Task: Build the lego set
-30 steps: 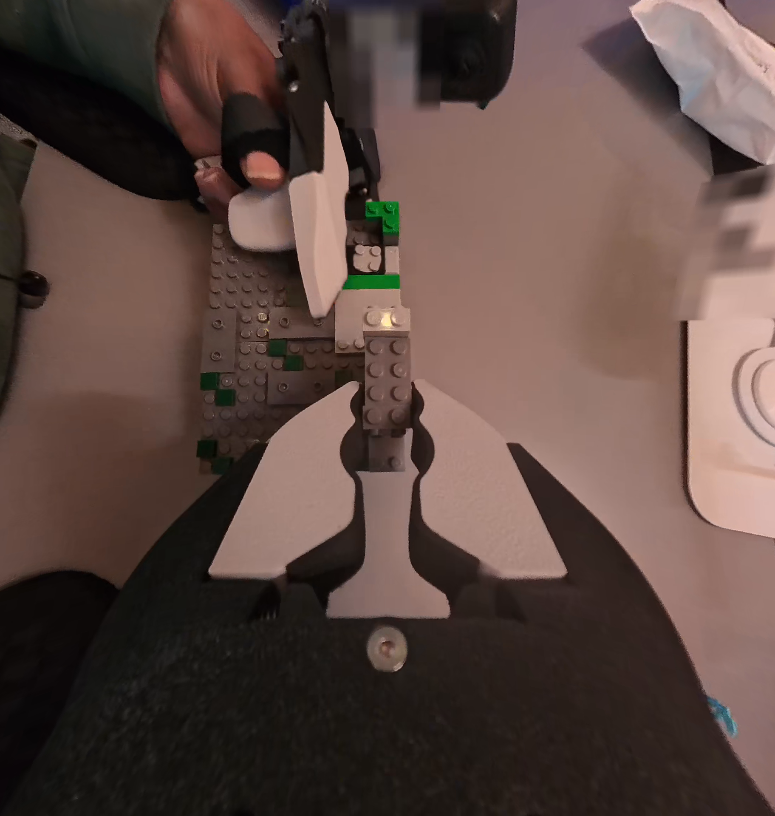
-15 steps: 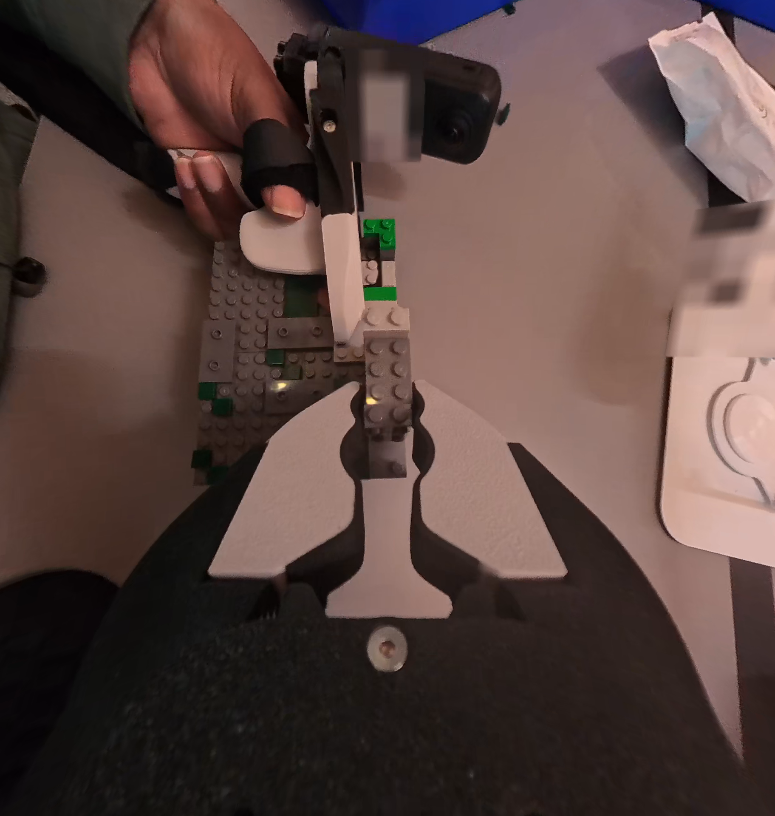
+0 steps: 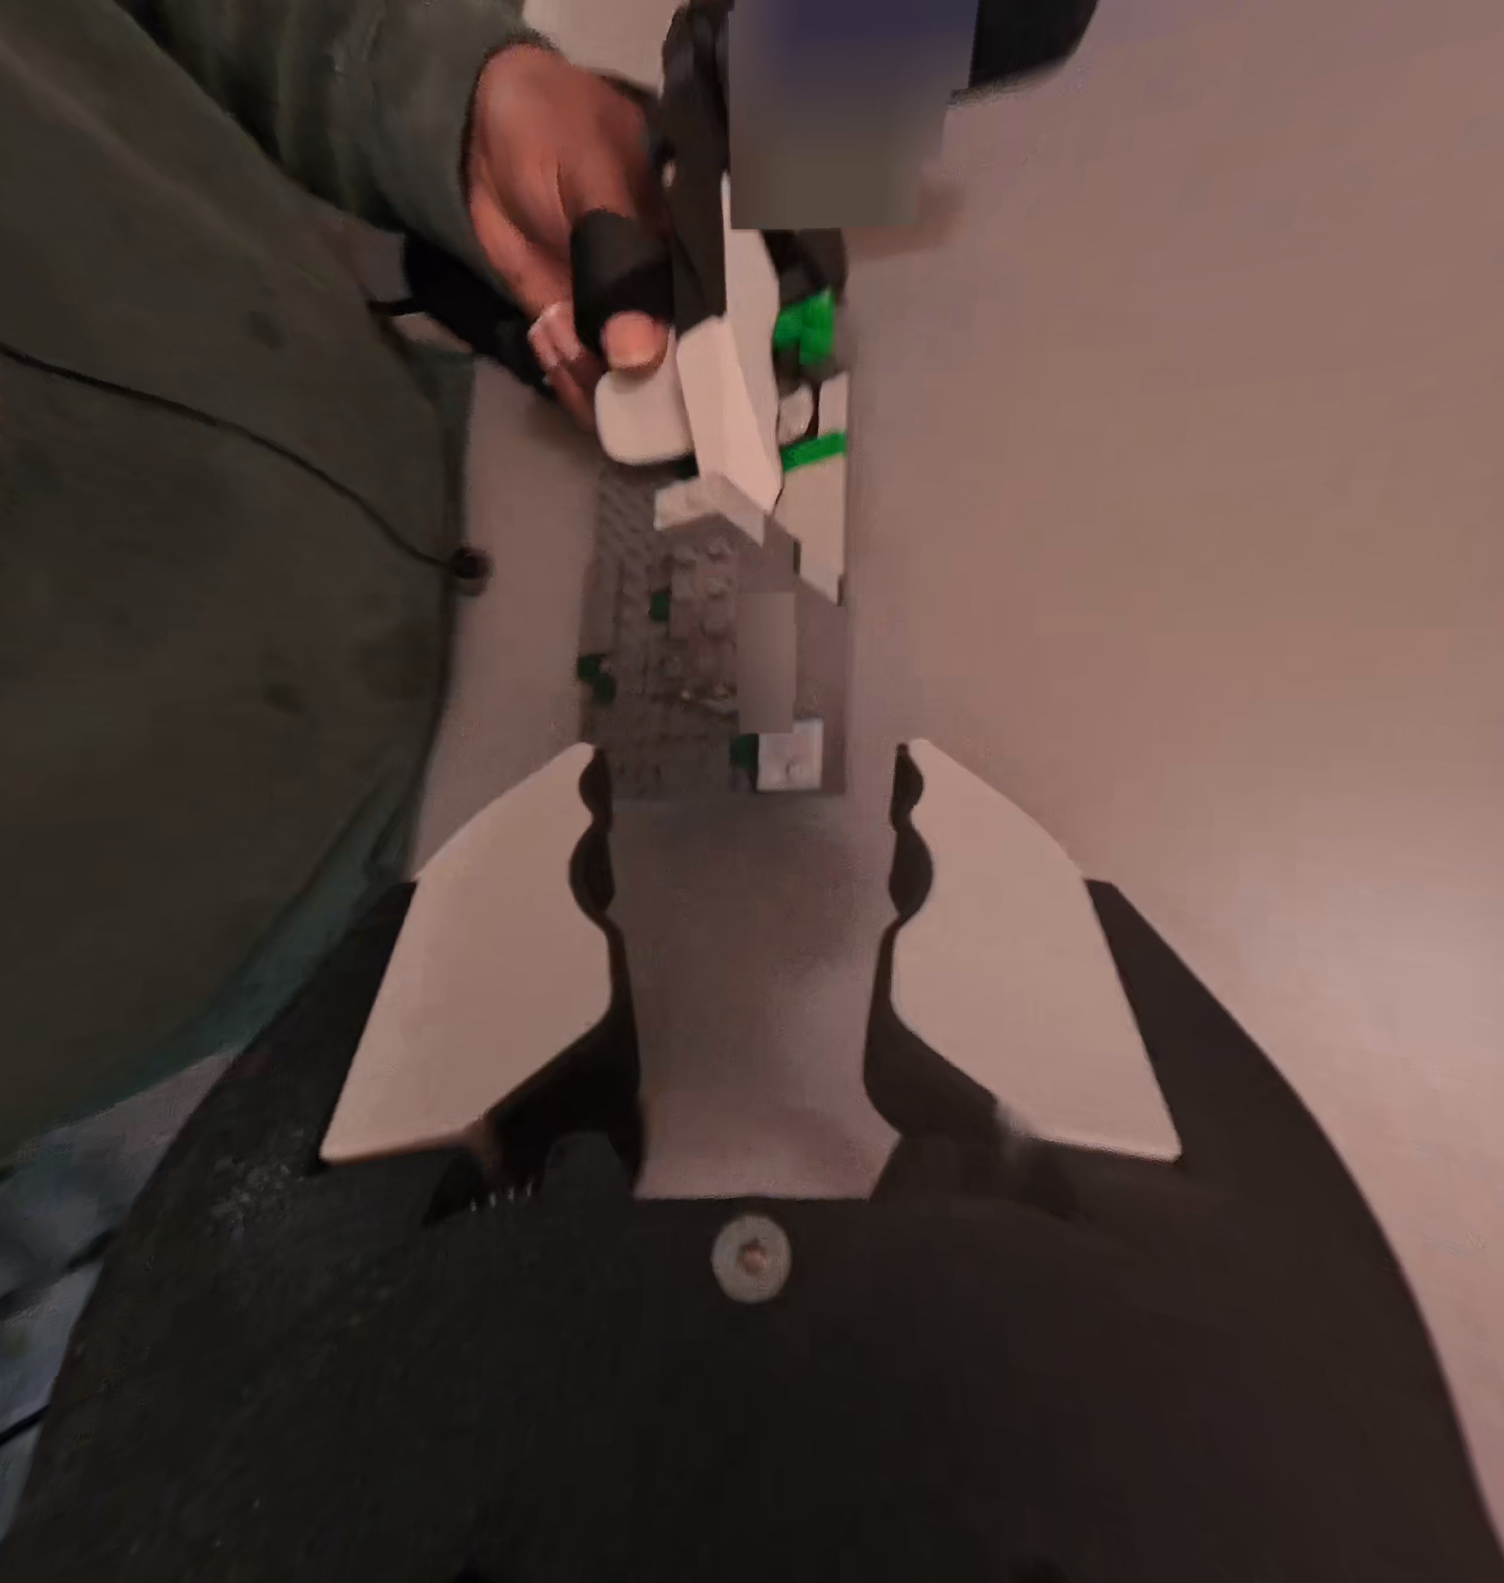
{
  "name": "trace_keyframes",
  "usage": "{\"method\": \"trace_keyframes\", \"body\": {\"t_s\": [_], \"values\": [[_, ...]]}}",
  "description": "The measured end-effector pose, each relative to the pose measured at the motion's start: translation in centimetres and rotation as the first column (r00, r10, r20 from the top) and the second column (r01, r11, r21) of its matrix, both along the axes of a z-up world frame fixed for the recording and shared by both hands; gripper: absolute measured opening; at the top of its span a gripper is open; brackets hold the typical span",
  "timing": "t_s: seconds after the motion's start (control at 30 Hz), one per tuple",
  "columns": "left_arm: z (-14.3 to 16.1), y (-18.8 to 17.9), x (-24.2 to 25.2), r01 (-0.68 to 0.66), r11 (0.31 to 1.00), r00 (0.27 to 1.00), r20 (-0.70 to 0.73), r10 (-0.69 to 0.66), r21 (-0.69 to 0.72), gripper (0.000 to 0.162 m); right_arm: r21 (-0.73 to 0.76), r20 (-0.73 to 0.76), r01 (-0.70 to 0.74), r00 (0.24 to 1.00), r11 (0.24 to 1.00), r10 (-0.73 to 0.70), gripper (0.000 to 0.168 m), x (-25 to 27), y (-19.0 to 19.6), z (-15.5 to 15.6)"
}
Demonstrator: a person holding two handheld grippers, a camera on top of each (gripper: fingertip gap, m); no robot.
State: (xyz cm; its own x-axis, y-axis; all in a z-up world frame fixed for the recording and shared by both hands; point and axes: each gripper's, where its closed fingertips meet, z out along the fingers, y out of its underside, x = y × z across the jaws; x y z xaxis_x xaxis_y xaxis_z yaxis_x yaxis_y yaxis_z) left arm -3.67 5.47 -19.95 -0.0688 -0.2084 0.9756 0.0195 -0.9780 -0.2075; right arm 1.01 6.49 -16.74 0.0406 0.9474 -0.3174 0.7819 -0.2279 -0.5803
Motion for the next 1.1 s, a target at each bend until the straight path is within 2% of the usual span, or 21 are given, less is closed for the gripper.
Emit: {"method": "trace_keyframes", "body": {"t_s": [0.07, 0.17, 0.33, 0.57, 0.73, 0.9, 1.1], "values": [[-0.2, -0.7, 0.1, 0.01, 1.0, 1.0, -0.018, -0.009, 0.019, 0.008, -0.198, 0.036, -0.02, 0.999, 0.98, 0.028, 0.07, 0.5, -1.1, -0.4], [-0.5, -1.6, 0.3, 0.022, 0.999, 0.999, -0.041, -0.021, 0.038, 0.008, -0.426, 0.037, -0.049, 0.997, 0.903, 0.072, 0.078, 0.1, -3.0, -0.2], [-0.5, -2.4, 0.3, 0.023, 0.995, 0.996, -0.083, -0.015, 0.102, 0.007, -0.535, 0.093, -0.104, 0.979, 0.839, 0.181, 0.082, -0.4, -4.5, -1.3], [0.0, -2.9, 0.3, 0.036, 0.981, 0.996, -0.088, -0.019, 0.191, 0.007, -0.546, 0.108, -0.136, 0.967, 0.827, 0.23, 0.071, -0.9, -4.7, -2.0], [0.8, -3.2, 0.0, 0.037, 0.949, 0.996, -0.087, -0.01, 0.312, 0.008, -0.567, 0.049, -0.194, 0.962, 0.801, 0.268, 0.065, -1.3, -5.5, -1.2], [1.4, -3.7, -0.4, 0.046, 0.893, 0.992, -0.123, 0.01, 0.447, 0.008, -0.49, 0.021, -0.253, 0.953, 0.834, 0.302, 0.064, -1.6, -6.1, -1.0], [1.8, -4.1, -0.6, 0.035, 0.845, 0.989, -0.137, 0.045, 0.534, 0.008, -0.399, 0.016, -0.279, 0.95, 0.874, 0.31, 0.062, -1.8, -6.6, -0.9]]}}
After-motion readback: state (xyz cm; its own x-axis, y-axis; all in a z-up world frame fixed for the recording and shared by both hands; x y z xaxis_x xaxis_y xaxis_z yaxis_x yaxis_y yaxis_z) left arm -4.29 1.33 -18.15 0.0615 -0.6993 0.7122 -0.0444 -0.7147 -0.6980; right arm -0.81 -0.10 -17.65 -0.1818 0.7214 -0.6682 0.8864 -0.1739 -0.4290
